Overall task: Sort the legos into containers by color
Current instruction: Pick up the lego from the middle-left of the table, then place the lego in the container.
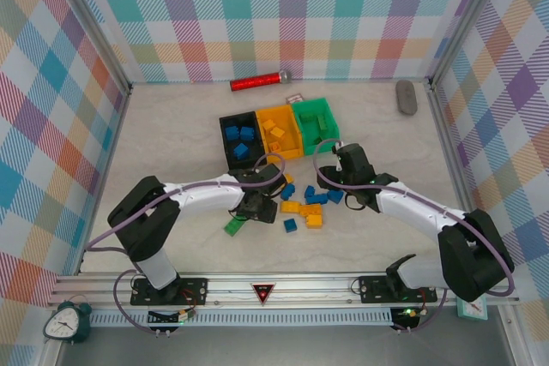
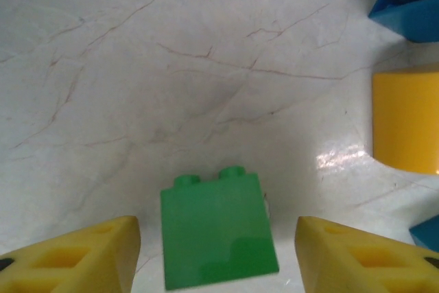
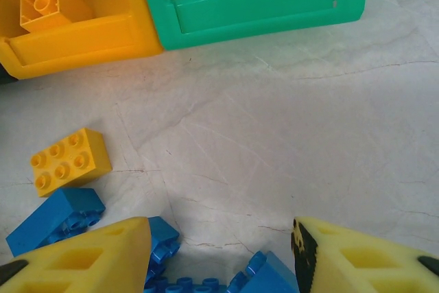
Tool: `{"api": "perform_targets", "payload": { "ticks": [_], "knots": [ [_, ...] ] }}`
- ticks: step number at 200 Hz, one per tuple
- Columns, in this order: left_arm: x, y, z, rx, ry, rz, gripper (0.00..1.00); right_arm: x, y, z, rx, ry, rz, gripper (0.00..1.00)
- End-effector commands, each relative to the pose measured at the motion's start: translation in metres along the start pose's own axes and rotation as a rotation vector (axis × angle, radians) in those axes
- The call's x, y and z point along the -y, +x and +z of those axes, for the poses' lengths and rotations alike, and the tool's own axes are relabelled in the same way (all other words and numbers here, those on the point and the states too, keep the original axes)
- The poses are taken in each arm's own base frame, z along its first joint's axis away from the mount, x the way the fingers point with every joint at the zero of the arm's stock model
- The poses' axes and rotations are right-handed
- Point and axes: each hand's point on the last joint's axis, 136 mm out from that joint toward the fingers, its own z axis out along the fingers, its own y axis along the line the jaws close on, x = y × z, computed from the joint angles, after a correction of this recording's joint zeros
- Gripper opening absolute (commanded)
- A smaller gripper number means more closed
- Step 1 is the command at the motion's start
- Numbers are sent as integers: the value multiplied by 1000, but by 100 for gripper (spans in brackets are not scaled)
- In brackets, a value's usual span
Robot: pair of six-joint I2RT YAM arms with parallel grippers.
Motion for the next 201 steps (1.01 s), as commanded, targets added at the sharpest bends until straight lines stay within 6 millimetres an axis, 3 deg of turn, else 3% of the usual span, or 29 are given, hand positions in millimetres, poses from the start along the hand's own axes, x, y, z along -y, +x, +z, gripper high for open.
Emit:
{"api": "perform_targets", "payload": {
  "ticks": [1, 26, 66, 97, 135, 156, 176, 201],
  "knots": [
    [9, -6, 4, -6, 15, -24, 52, 0, -3, -4, 18, -1, 10, 57],
    [10, -11, -1, -1, 6, -29, 40, 0, -5, -7, 33, -4, 14, 57],
    [8, -37, -29, 74, -35, -26, 39, 0, -6, -10, 39, -12, 23, 57],
    [19, -61, -44, 128, -19, -24, 37, 1, -5, -11, 39, -8, 25, 57],
    [18, -59, -41, 82, -50, -16, 37, 2, -6, -14, 48, -6, 27, 57],
    [20, -66, -48, 117, -27, -27, 38, 1, -8, -17, 65, -13, 32, 57],
    [26, -86, -65, 176, -7, -33, 37, 3, -6, -16, 60, -11, 37, 57],
    [34, -125, -87, 261, 38, -58, 37, 0, -8, -17, 63, -24, 41, 57]
  ]
}}
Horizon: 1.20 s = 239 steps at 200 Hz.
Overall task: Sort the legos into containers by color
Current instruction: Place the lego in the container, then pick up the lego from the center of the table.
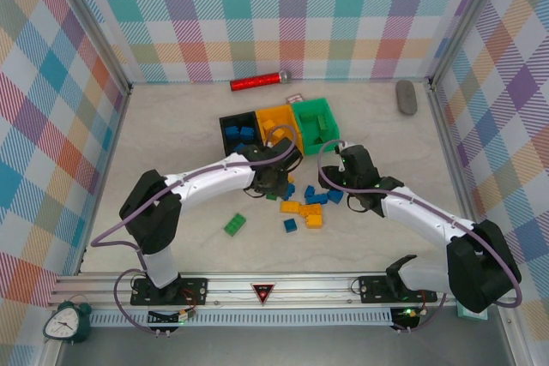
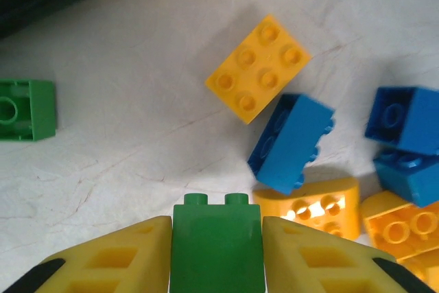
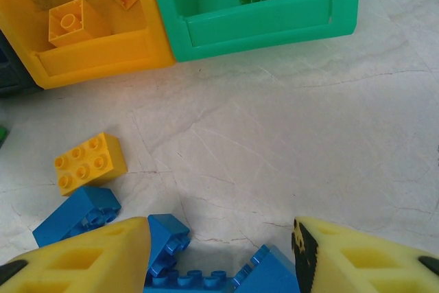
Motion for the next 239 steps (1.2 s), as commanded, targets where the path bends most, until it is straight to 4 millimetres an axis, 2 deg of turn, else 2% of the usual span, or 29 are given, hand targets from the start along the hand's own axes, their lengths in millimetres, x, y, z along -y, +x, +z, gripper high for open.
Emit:
{"api": "perform_targets", "payload": {
  "ticks": [1, 58, 91, 97, 128, 148, 159, 181, 212, 239],
  "knots": [
    [6, -48, -22, 107, 32, -29, 37, 1, -2, -3, 20, -5, 26, 57],
    [13, -164, -42, 301, 177, -195, 37, 4, -5, -11, 48, -2, 37, 57],
    [33, -225, -41, 402, 251, -201, 37, 6, -5, -11, 48, 1, 41, 57],
    [35, -231, -33, 401, 245, -202, 37, 6, -5, -11, 48, 2, 41, 57],
    [53, -267, -18, 445, 297, -213, 40, 7, -5, -10, 48, 5, 41, 57],
    [56, -272, -1, 431, 300, -242, 60, 7, -4, -9, 43, 8, 42, 57],
    [57, -270, 1, 421, 306, -243, 64, 7, -3, -8, 36, 10, 40, 57],
    [54, -258, -5, 410, 302, -230, 66, 7, -2, -4, 29, 9, 41, 58],
    [38, -232, -36, 475, 326, -214, 67, 1, 6, 10, -30, -14, 38, 58],
    [11, -190, -52, 495, 303, -217, 67, -8, 13, 24, -96, -55, 29, 58]
  ]
}}
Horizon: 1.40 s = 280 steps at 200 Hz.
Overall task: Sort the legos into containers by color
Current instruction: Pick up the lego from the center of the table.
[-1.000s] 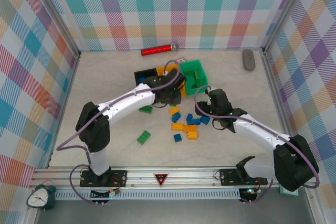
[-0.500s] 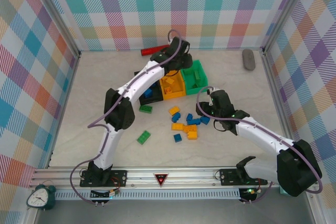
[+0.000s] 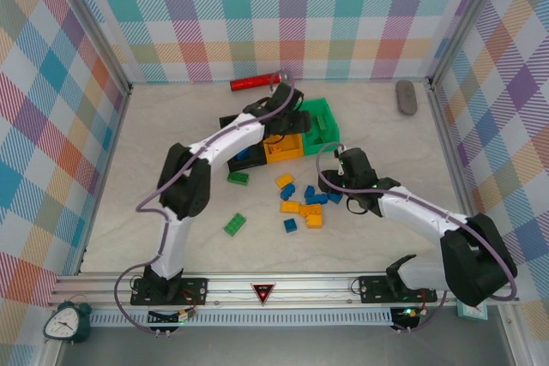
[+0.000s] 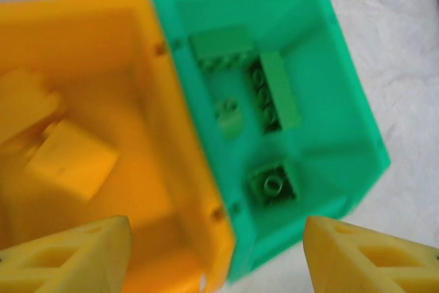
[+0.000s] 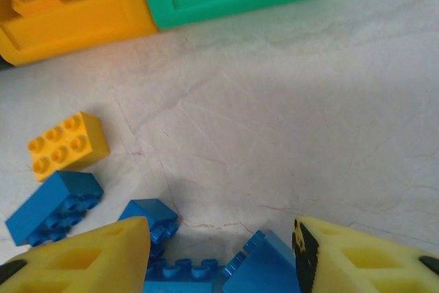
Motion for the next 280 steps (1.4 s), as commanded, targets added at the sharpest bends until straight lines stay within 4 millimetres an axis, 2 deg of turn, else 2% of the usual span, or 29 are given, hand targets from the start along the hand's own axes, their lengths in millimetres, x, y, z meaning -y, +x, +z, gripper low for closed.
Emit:
{"api": "perform_targets", "payload": {
  "ticks": [1, 48, 77, 85, 112, 147, 150, 155, 163, 205, 280],
  "knots": [
    [11, -29, -67, 178, 95, 6, 67, -16, -11, 8, -20, -68, 5, 58],
    [-44, 28, -111, 161, 32, -54, 67, -49, -9, 25, -136, -189, -30, 58],
    [-74, 49, -137, 191, -10, -107, 68, -70, -5, 35, -231, -219, -92, 58],
    [-85, 60, -140, 172, -45, -110, 68, -75, -6, 38, -256, -215, -114, 59],
    [-106, 74, -153, 170, -96, -126, 68, -88, -5, 52, -326, -210, -156, 60],
    [-125, 90, -165, 164, -139, -138, 68, -99, 4, 65, -391, -168, -209, 61],
    [-126, 91, -166, 164, -142, -139, 68, -100, 5, 66, -393, -167, -214, 63],
    [-128, 93, -167, 166, -145, -140, 68, -102, 6, 68, -398, -166, -221, 75],
    [-131, 95, -170, 171, -153, -142, 68, -103, 8, 71, -408, -162, -231, 81],
    [-142, 101, -178, 177, -178, -144, 68, -98, 15, 84, -448, -100, -286, 80],
    [-151, 111, -175, 167, -200, -149, 68, -112, 23, 104, -475, -66, -355, 78]
  ]
}}
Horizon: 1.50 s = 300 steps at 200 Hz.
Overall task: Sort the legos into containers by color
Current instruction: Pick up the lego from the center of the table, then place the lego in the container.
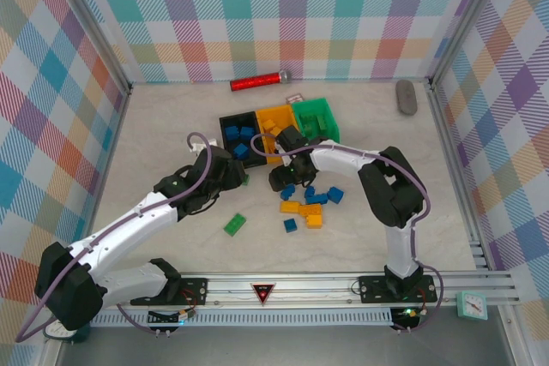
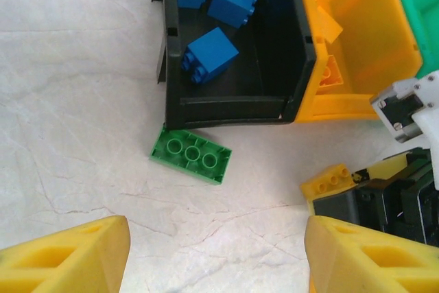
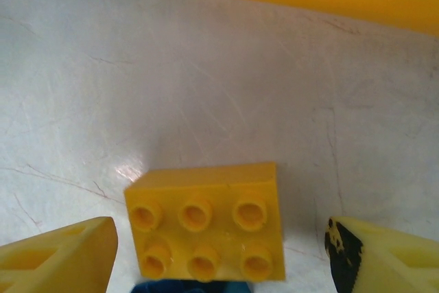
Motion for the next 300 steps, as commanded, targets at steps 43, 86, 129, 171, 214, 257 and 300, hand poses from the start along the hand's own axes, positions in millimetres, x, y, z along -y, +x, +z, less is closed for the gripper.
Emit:
{"api": "perform_targets", "payload": {
  "ticks": [43, 86, 129, 171, 214, 257, 300],
  "knots": [
    [-13, 6, 1, -3, -37, -17, 68, -7, -2, 15, -29, 27, -42, 63],
    [-14, 10, 4, -17, -42, -19, 68, -10, -7, 0, 11, 25, -47, 49],
    [-13, 13, 7, -28, -38, -24, 68, -18, -31, -37, 119, 12, -45, 47],
    [-12, 20, 11, -51, -25, -33, 68, -9, -70, -71, 249, 24, 4, 47],
    [-8, 29, 15, -86, 5, -41, 68, 11, -120, -84, 325, 48, 105, 48],
    [2, 43, 18, -141, 74, -30, 69, 24, -148, -83, 335, 99, 117, 71],
    [9, 55, 23, -164, 132, -2, 69, 19, -127, -81, 306, 62, 81, 73]
  ]
}}
